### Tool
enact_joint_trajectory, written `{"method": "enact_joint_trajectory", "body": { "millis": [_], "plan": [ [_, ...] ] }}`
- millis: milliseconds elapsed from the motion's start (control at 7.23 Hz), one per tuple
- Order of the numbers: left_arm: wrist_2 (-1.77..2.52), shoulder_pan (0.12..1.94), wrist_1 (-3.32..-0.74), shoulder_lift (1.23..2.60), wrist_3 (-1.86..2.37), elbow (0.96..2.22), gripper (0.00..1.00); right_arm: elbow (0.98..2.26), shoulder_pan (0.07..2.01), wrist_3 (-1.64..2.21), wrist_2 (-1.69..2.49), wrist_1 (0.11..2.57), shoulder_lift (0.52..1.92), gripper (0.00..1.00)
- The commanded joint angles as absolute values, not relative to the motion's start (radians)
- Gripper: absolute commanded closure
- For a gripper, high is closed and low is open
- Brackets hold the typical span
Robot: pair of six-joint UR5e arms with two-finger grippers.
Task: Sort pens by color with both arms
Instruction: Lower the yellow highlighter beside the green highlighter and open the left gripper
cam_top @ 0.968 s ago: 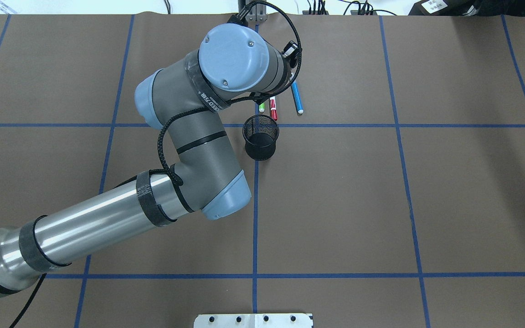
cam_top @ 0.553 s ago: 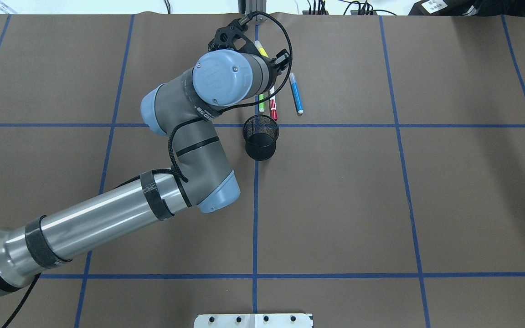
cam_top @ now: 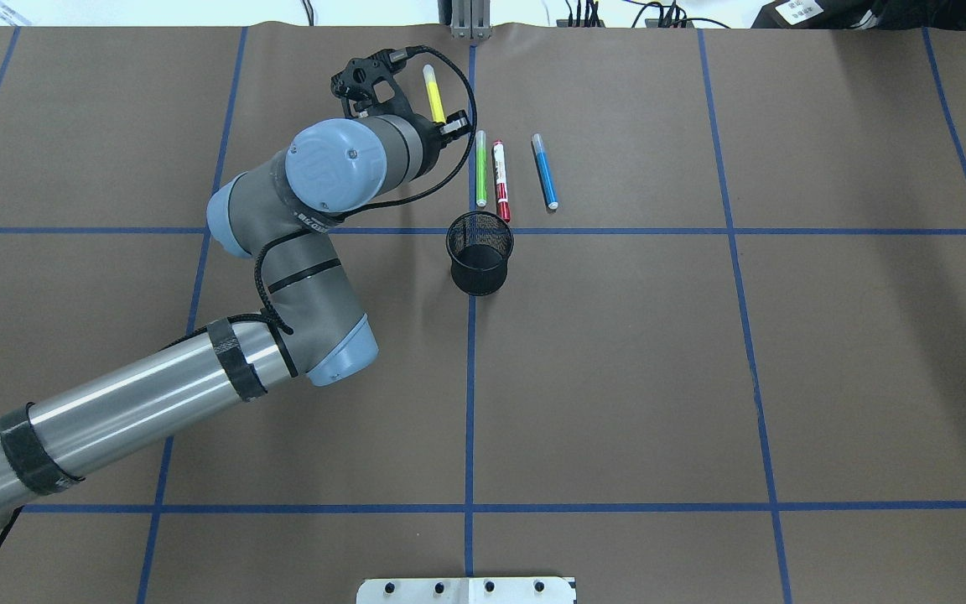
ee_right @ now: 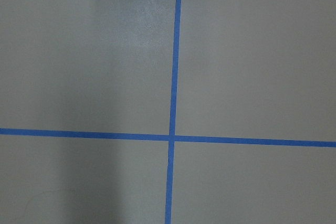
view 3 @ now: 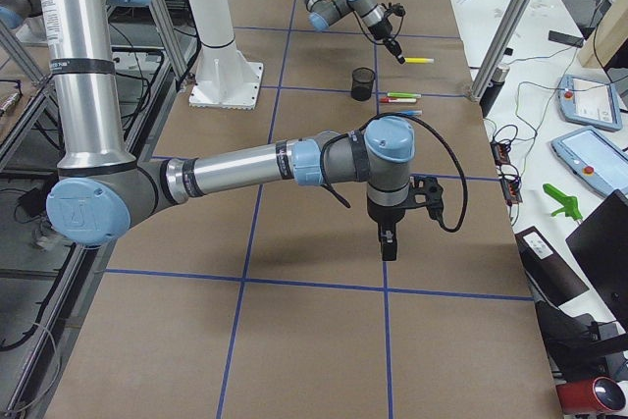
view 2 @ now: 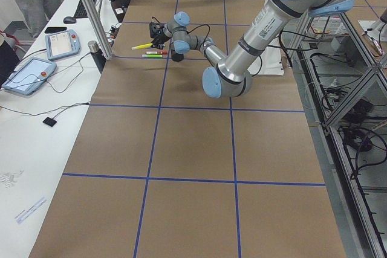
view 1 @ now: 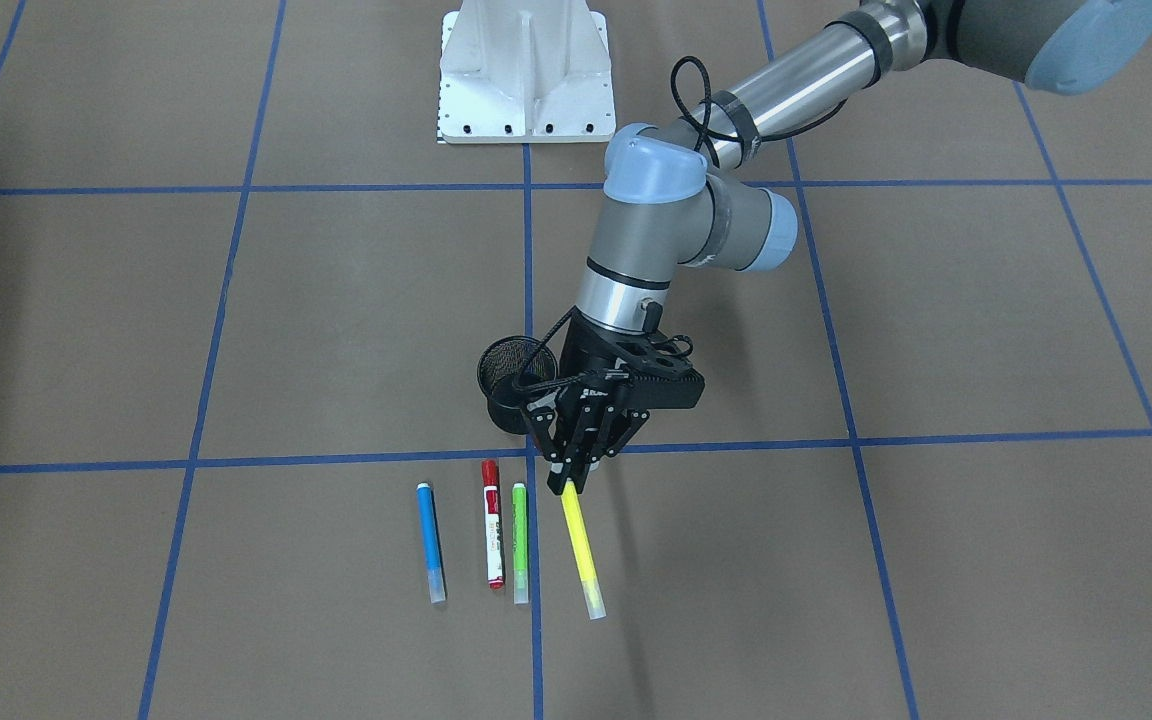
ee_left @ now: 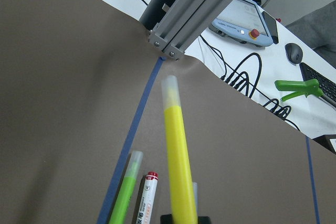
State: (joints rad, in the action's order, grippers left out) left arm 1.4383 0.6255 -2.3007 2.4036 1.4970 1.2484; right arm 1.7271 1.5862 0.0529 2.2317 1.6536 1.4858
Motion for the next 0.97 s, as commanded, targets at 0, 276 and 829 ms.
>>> {"method": "enact_joint_trajectory", "body": {
  "millis": [0, 276, 829],
  "plan": [
    [1.418, 0.620, -2.312, 2.379, 1.468, 1.229, 1.00, 1.729, 1.586, 0.054, 2.232, 1.657, 1.486, 0.00],
    [1.413, 0.618, -2.310, 2.384, 1.467, 1.227, 0.45, 1.729, 1.586, 0.055, 2.233, 1.658, 1.485, 0.00],
    [1.407, 0.624, -2.312, 2.376, 1.355, 1.267, 0.00, 1.729, 1.588, 0.054, 2.232, 1.660, 1.486, 0.00]
  ]
}}
